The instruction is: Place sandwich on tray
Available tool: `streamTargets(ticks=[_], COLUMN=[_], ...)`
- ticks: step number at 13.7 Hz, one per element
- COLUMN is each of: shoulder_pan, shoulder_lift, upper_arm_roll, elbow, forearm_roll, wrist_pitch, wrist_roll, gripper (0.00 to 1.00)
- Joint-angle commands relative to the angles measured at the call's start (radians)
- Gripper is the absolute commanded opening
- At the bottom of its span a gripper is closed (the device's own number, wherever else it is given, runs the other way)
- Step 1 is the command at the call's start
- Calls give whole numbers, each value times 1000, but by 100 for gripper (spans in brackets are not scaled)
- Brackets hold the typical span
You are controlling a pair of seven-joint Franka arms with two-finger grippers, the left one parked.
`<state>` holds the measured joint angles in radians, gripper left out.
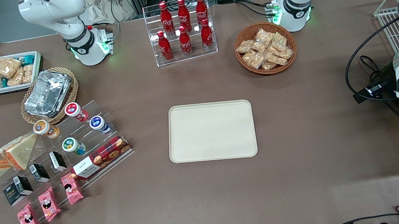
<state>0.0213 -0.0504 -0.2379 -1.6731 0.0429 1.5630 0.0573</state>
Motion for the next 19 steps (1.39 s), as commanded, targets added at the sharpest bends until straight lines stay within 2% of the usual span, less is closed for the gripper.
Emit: streamTargets(ticks=[1, 4, 6, 10, 13, 17, 19], shoulder_pan=[5, 8, 29, 32, 35, 23, 20], shoulder_lift=[1, 4, 6, 1, 0, 40, 58], upper_arm_roll=[2, 5, 9, 5, 6, -3, -38], elbow=[9, 10, 10, 12, 12, 73, 99], forearm_roll=[6, 3, -41, -52, -124, -124, -121], wrist_pitch=[-12, -8, -6, 0, 3, 3, -11], wrist_roll=[1, 3, 7, 9, 9, 19, 27], gripper=[99, 99, 99, 98, 98, 98, 98])
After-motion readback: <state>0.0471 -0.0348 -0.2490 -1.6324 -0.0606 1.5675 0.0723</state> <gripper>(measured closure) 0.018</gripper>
